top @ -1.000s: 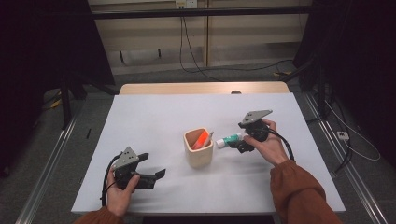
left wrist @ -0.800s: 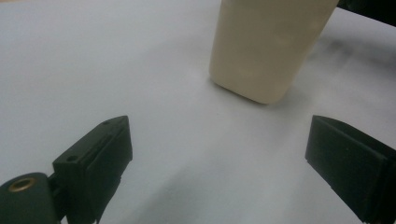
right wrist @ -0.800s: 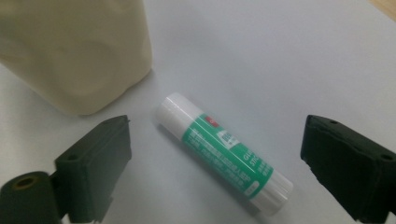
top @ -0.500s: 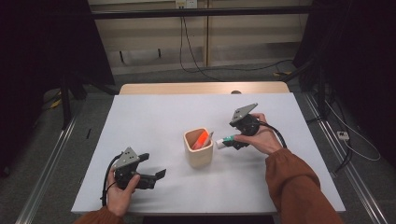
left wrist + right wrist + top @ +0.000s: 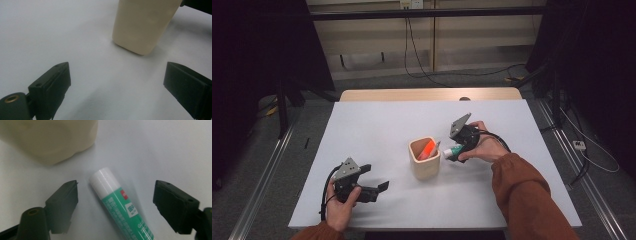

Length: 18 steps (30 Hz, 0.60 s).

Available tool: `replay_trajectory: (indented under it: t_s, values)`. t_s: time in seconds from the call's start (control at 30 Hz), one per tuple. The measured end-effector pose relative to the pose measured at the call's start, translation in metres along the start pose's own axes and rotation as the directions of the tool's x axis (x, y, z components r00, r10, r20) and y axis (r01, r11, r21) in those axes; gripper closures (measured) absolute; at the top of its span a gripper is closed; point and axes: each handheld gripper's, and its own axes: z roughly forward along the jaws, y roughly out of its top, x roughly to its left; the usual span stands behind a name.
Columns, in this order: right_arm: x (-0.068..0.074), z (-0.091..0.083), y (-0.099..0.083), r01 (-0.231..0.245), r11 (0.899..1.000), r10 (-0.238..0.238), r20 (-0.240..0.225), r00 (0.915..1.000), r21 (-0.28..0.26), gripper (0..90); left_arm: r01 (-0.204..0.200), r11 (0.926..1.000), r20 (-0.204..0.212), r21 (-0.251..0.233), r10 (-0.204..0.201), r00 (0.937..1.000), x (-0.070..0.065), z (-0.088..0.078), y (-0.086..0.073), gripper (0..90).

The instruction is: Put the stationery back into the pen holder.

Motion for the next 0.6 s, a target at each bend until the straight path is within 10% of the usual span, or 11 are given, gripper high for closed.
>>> replay_trajectory:
  t_s: [0.6]
  values:
    - [-0.001, 0.012, 0.007, 0.088, 0.989, -0.083, -0.047, 0.9954, 0.116, 46.4, 0.017, 0.9999, 0.000, 0.001, -0.017, 0.9999, 0.001, 0.001, -0.001, 7.0]
